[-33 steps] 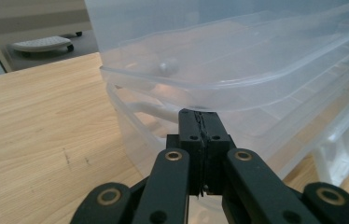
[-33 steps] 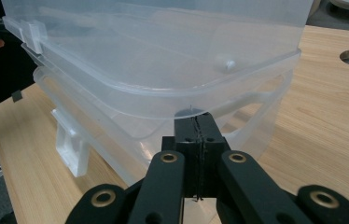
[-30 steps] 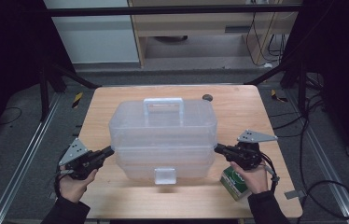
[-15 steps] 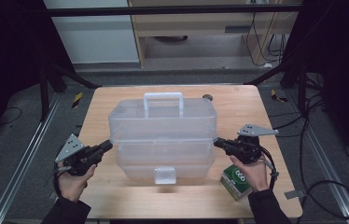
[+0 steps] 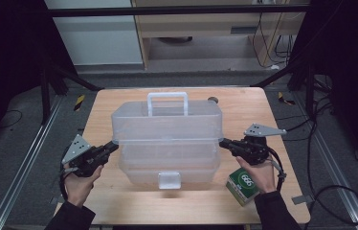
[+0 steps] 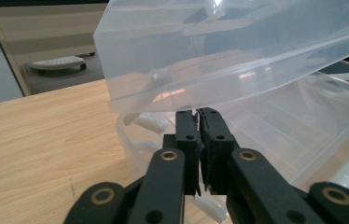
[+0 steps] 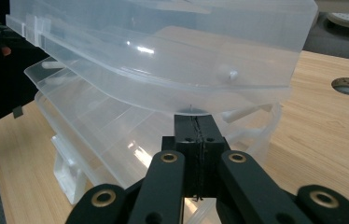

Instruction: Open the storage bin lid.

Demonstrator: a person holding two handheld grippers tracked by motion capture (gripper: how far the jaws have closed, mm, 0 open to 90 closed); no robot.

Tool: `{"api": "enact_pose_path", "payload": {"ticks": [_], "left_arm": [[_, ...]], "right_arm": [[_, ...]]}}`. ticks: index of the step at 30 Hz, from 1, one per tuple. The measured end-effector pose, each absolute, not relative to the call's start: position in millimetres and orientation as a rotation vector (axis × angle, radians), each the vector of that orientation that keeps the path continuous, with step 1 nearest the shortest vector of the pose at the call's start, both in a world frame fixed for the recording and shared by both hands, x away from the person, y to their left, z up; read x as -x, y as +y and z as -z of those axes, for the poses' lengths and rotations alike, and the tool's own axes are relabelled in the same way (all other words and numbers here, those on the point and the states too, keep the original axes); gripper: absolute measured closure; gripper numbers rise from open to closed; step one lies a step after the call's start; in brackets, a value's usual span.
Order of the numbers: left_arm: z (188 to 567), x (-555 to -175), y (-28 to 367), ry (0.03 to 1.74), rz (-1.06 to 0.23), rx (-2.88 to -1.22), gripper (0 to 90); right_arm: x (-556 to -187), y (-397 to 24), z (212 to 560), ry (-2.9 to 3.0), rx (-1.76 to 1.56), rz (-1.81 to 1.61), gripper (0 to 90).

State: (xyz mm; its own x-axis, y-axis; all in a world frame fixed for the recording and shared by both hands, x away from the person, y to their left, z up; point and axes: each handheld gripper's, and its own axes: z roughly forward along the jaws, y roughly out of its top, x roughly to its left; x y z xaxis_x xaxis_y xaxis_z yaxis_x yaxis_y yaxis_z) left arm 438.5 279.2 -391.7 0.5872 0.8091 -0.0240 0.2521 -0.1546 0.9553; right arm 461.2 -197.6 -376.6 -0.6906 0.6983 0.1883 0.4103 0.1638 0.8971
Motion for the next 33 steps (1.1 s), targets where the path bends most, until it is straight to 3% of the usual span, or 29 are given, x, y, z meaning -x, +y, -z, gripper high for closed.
{"api": "enact_pose_path", "payload": {"ticks": [10,13,21,33], "left_arm": [[397,-446,279,0.911,-0.726,-1.697,58.6],[394,-449,276,0.902,-0.733,-1.686,55.5],[390,-454,268,0.854,-0.767,-1.695,54.8],[387,-453,267,0.845,-0.803,-1.704,62.4]], "right_arm": [[-461,-196,377,2.181,-1.061,-1.538,90.0],[-461,-196,377,2.183,-1.063,-1.539,90.0],[-460,-196,376,2.182,-1.064,-1.537,90.0],[-461,-195,378,2.184,-1.066,-1.535,88.5]]}}
